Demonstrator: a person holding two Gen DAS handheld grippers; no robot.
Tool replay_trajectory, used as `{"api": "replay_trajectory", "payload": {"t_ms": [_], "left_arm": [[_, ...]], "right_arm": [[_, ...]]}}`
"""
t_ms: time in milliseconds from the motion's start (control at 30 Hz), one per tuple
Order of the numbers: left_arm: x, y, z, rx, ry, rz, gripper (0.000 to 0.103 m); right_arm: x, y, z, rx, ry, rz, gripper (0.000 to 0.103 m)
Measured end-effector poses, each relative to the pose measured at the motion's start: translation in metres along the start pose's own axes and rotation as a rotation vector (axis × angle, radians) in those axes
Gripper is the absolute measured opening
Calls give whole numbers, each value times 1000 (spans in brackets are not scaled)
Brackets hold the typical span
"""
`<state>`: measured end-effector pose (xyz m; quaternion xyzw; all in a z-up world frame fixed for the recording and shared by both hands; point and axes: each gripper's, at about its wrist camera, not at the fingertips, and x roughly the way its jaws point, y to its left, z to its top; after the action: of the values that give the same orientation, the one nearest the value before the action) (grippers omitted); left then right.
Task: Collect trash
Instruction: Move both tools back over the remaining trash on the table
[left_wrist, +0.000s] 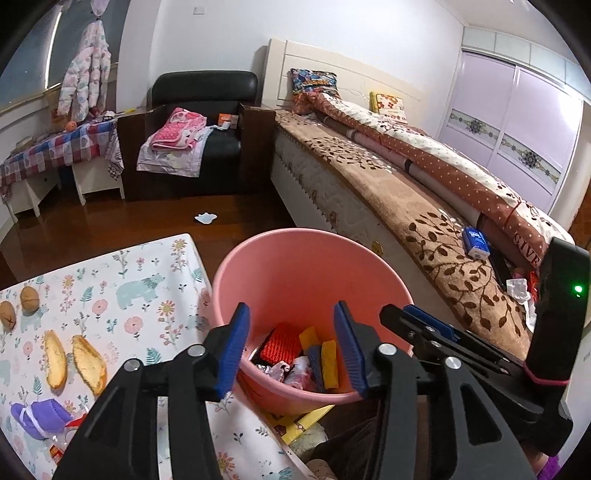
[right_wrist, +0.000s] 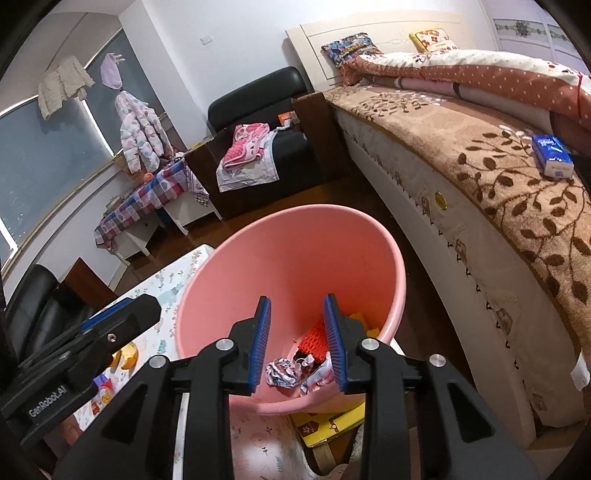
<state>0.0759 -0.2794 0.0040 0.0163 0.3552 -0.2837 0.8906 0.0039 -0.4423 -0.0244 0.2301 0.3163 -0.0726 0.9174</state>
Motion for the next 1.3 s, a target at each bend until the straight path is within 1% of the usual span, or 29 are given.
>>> {"api": "replay_trajectory", "payload": {"t_ms": [233,467,667,800,867,1067,1167,1300], "left_arm": [[-20,7,-4,-20,-29,17,52],[-46,18,-14,-13,-65,54,52],[-70,41,-28,-36,-76,109,52],[-87,60,-40,-59,-89,121,52],[-96,70,-47,-63,-99,128,52],[-128,108,-65,-75,-108,160,52],[-144,130,-76,-83,-113,207,52],[-155,155,-92,-87,-84,275,52]], "right_arm": [[-18,18,-7,-33,-27,14,31],[-35,43,-18,-62,-42,32,31],[-48,70,-37,-99,-41,61,31],[-54,83,-50,-102,-49,74,31],[-56,93,-58,-128,-38,90,31],[-61,129,-85,-277,0,131,31],[-58,142,-98,-324,46,160,31],[-58,148,-104,-334,73,186,31]]}}
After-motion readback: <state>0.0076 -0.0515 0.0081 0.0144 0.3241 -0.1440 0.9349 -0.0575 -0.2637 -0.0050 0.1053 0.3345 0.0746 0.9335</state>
